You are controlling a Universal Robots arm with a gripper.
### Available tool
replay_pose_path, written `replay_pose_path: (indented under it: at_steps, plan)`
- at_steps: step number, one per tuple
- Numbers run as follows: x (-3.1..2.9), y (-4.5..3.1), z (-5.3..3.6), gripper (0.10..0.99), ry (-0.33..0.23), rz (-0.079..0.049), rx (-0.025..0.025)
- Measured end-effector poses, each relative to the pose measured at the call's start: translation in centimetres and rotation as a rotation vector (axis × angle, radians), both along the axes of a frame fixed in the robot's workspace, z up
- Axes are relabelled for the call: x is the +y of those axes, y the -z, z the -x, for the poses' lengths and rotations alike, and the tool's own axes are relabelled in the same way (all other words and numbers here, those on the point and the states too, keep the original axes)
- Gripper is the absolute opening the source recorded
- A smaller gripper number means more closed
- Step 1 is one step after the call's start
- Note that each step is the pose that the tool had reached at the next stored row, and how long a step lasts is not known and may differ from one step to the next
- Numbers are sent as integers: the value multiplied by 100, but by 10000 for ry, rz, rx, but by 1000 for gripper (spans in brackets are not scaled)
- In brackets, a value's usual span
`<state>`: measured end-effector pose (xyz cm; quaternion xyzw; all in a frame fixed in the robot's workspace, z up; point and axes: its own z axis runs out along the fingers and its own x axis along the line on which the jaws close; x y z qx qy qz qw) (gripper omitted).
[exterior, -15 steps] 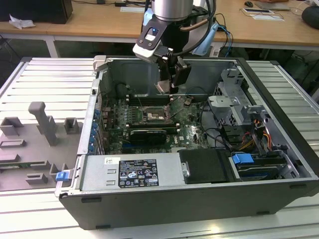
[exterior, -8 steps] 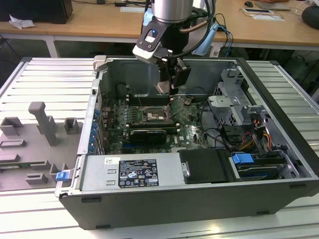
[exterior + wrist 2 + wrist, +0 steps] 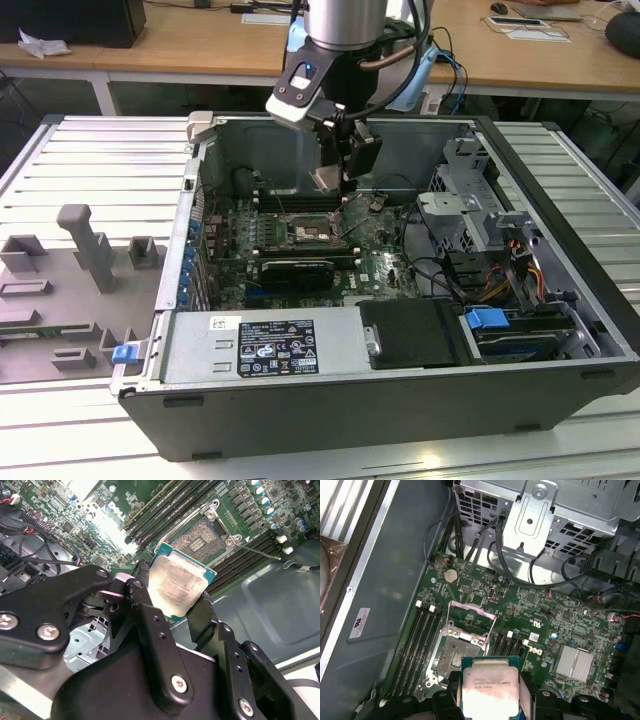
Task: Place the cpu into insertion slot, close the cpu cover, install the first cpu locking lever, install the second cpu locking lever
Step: 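Place the cpu into insertion slot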
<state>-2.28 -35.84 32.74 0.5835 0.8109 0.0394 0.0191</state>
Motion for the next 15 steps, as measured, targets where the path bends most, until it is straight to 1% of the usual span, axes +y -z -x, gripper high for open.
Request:
replay_pose_path:
  at_steps: [15]
  plan:
    - [0, 68, 0, 541, 137, 0, 0]
